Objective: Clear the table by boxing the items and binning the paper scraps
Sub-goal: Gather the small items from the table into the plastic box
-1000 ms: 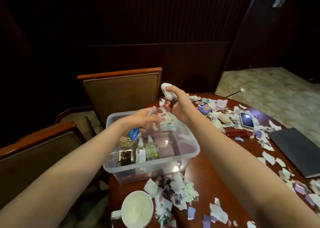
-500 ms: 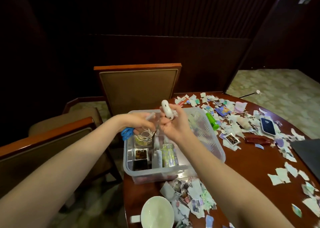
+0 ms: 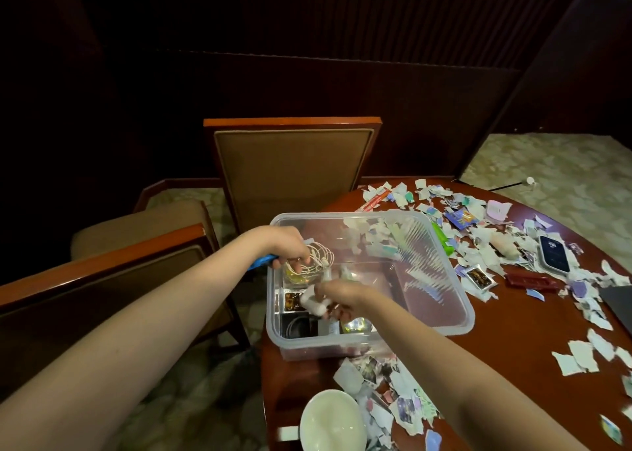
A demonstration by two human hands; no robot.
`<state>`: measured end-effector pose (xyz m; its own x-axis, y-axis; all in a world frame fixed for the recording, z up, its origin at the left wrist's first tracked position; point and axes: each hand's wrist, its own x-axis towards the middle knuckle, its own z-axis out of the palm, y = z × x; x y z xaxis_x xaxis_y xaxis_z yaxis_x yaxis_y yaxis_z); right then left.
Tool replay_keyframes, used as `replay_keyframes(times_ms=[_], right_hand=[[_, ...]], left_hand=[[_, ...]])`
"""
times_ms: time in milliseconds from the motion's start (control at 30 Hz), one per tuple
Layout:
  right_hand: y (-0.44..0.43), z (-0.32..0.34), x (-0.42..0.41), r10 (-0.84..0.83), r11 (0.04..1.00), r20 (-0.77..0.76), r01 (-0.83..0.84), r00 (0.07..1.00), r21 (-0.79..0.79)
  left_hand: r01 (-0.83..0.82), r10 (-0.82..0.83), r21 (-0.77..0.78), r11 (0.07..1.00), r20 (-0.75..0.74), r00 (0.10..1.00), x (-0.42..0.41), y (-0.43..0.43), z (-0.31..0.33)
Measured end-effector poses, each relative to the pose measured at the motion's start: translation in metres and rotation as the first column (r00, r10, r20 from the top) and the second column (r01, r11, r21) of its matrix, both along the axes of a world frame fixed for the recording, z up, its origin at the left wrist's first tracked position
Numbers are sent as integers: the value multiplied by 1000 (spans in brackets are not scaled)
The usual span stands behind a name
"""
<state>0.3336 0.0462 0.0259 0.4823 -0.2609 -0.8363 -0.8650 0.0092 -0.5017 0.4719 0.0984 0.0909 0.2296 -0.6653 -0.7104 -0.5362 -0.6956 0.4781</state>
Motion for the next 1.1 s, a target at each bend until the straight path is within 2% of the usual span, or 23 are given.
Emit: replay_keyframes(times_ms=[67, 133, 233, 367, 433, 533, 667, 733, 800, 867, 967, 1033, 1100], right_hand=[[4, -3, 5, 207, 977, -48, -209, 977, -51], [8, -7, 11, 314, 945, -60, -318, 947, -71], [13, -12, 17, 408, 903, -74, -414, 910, -114], [14, -11, 20, 562, 781, -67, -555, 825, -285], [16, -12, 19, 589, 749, -54, -570, 806, -339], [16, -16, 18, 481, 837, 9, -456, 877, -303], [-2, -8, 8, 233, 937, 138, -184, 963, -298], [-12, 1, -2, 9, 989, 233, 26, 972, -143], [-22, 11, -14, -122, 992, 271, 113, 955, 46], [-29, 18, -24, -175, 975, 284, 127, 943, 180], [-39, 23, -38, -197, 964, 286, 132, 938, 231], [-42, 24, -45, -157, 977, 266, 110, 951, 181], [-45, 21, -50, -94, 995, 218, 85, 972, 50]], left_hand=[[39, -40, 28, 999, 36, 999, -2, -3, -1], [72, -76, 51, 996, 68, 995, -5, -5, -1], [109, -115, 64, 992, 95, 989, -7, -6, -3], [134, -141, 70, 989, 101, 985, -7, -10, -6], [176, -184, 74, 982, 130, 974, -9, -12, -7], [191, -200, 69, 979, 145, 969, -12, -15, -10], [66, -66, 15, 998, -8, 998, -18, -18, -16], [-50, 44, -41, 998, -121, 992, -23, -21, -19], [-171, 147, -82, 982, -235, 961, -30, -25, -20], [-286, 241, -108, 952, -311, 919, -38, -29, -24], [-413, 329, -149, 899, -394, 858, -51, -36, -33], [-419, 326, -160, 894, -410, 852, -57, -40, -39], [-380, 285, -166, 910, -415, 864, -63, -41, -41]])
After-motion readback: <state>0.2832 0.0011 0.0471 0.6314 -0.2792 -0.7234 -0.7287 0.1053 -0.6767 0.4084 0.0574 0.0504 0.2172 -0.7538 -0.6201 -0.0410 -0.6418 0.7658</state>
